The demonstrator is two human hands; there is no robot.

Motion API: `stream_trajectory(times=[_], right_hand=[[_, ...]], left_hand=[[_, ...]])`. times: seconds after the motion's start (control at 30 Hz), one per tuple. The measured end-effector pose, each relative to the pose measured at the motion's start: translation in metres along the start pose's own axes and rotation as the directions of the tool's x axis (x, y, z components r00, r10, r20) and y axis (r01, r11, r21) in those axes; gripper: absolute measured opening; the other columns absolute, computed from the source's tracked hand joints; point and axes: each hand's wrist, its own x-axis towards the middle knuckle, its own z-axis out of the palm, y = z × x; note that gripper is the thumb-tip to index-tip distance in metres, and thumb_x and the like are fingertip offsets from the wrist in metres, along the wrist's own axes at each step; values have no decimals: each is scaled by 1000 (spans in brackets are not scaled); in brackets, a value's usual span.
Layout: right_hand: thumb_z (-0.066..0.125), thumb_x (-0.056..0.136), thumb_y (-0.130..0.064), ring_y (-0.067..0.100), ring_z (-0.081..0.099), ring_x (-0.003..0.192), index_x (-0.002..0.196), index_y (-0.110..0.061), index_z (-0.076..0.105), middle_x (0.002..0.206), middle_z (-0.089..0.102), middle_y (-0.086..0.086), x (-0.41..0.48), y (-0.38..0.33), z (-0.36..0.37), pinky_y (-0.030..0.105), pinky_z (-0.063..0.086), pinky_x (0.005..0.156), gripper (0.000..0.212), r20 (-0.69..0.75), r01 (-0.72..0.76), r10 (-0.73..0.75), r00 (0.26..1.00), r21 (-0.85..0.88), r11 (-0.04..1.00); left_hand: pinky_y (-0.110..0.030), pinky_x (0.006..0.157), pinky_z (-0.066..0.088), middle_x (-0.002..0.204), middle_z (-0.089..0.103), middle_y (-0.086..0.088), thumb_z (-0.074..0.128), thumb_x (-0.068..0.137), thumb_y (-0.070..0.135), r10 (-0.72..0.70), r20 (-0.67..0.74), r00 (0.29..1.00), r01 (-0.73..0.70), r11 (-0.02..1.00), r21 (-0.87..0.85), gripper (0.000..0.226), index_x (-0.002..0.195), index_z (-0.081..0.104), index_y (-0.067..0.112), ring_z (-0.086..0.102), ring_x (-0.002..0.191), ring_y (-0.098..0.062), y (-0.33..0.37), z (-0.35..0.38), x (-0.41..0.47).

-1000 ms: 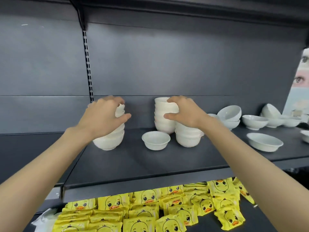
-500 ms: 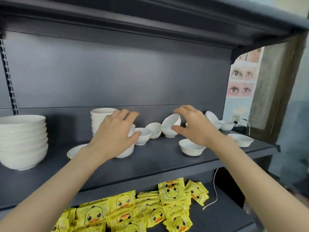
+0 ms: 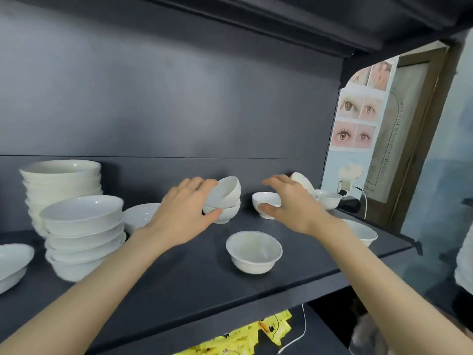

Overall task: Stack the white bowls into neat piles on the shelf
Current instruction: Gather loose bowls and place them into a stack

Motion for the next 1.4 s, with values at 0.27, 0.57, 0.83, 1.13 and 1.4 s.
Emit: stream_trajectory(times=[0.27,0.57,0.83,1.13,1.4], right_hand=[[57,93,-38,27,41,129,142,-21,38,146,38,0,78,55,49,43,37,105,56,91,53,-60,994,79,995],[65,87,-39,18,44,126,140,-29,42,139,48,-2,153,92,100,40,40,104,59,96,225,-274,957,355,907],[70,85,-32,18,48,124,136,-25,51,137,52,0,186,106,128,32,40,104,55,95,264,-382,919,570,778],[76,77,-39,24,60,105,115,-28,63,106,65,3,193,112,142,43,49,94,41,83,203,-328,941,638,743],[78,74,-39,21,60,106,109,-21,66,99,68,4,185,113,149,41,51,92,41,87,133,-249,964,655,744]], left_hand=[[-32,95,40,127,51,6,55,90,46,-111,113,987,116,992,-47,52,136,42,26,46,118,-17,-23,77,57],[-11,82,31,122,60,9,63,88,39,-202,170,964,230,958,-169,43,125,56,19,50,104,-5,-47,125,85],[-1,70,35,73,64,30,61,92,15,-238,166,957,278,915,-292,11,97,70,10,52,77,18,-34,136,97],[-10,65,35,73,62,-15,60,92,10,-180,69,981,192,953,-234,14,89,68,-1,43,80,-22,-36,143,93],[-31,69,39,79,66,-6,49,91,20,-39,71,997,47,992,-119,26,98,70,5,40,71,-12,-45,140,95]])
